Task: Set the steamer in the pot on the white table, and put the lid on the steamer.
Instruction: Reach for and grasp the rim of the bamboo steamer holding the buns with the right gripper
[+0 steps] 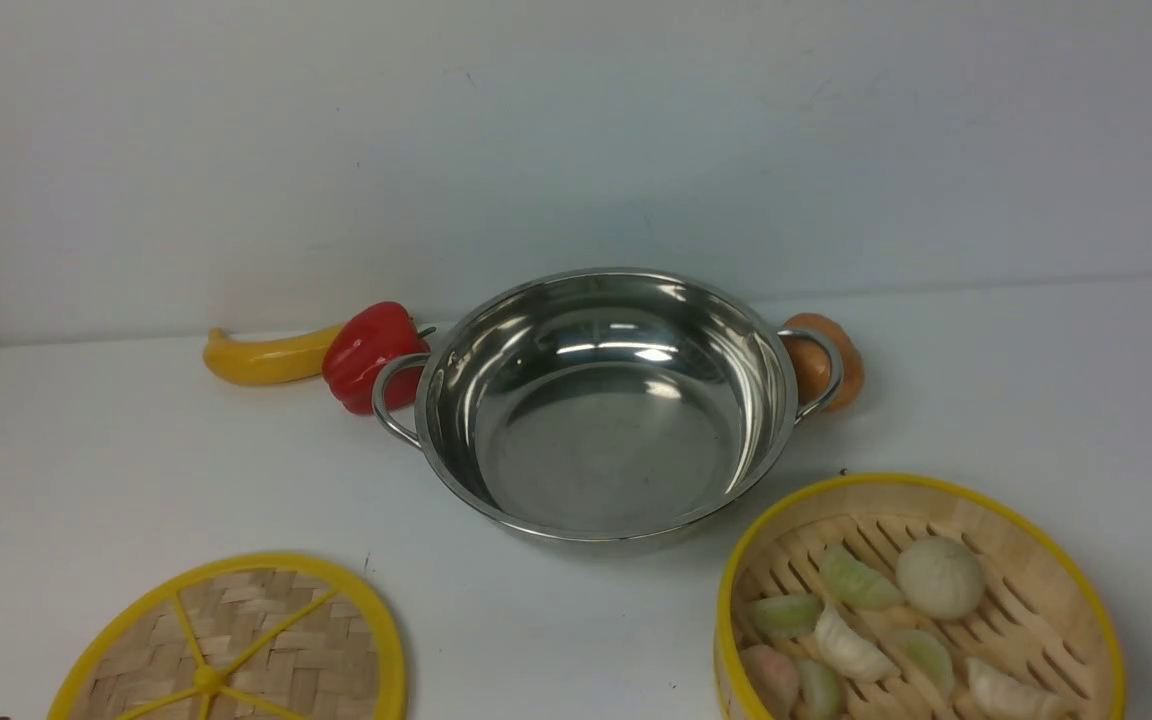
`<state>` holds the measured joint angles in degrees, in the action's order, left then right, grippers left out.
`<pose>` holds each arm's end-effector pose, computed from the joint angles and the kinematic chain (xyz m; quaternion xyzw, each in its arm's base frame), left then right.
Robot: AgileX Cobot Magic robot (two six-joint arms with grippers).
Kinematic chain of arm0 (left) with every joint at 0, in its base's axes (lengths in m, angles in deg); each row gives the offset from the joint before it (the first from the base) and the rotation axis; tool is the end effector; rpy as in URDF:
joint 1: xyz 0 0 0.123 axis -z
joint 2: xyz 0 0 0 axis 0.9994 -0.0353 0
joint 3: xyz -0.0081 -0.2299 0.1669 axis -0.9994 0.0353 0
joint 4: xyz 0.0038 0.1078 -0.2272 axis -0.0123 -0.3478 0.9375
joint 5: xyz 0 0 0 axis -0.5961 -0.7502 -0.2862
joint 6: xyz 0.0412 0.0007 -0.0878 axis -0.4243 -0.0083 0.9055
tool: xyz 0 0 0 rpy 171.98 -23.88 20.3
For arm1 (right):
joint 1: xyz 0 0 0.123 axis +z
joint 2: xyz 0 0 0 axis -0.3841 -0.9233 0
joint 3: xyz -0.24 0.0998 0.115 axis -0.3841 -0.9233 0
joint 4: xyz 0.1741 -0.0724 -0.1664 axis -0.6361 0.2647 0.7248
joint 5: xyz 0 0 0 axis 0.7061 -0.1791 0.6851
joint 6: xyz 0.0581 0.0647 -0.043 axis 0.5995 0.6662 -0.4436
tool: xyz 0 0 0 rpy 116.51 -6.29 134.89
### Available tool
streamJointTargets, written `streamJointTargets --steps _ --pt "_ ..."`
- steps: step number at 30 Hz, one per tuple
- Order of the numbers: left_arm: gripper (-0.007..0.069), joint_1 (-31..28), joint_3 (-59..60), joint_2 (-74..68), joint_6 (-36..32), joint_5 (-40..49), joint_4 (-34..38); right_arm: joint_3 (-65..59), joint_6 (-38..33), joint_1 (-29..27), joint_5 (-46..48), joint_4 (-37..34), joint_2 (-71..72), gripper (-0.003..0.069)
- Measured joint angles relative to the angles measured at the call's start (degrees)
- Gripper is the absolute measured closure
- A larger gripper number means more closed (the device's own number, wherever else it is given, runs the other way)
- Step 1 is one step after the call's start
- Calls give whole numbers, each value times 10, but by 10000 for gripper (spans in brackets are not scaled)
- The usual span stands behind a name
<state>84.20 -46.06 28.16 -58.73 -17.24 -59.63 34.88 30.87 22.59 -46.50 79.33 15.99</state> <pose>0.0619 0.0059 0.1881 -0.0107 0.7612 0.0454 0.6468 0.0627 0.0015 0.1908 0.0094 0.7505 0.0191 0.6606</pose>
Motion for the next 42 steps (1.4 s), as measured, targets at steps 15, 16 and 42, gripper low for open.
streamJointTargets --steps 15,16,42 --pt "384 0 0 0 65 -29 101 0 42 1 -8 -66 0 415" --pt "384 0 0 0 69 -31 115 0 50 1 -10 -72 0 415" --pt "384 0 -82 -20 143 -163 273 130 187 1 -53 -267 -22 415"
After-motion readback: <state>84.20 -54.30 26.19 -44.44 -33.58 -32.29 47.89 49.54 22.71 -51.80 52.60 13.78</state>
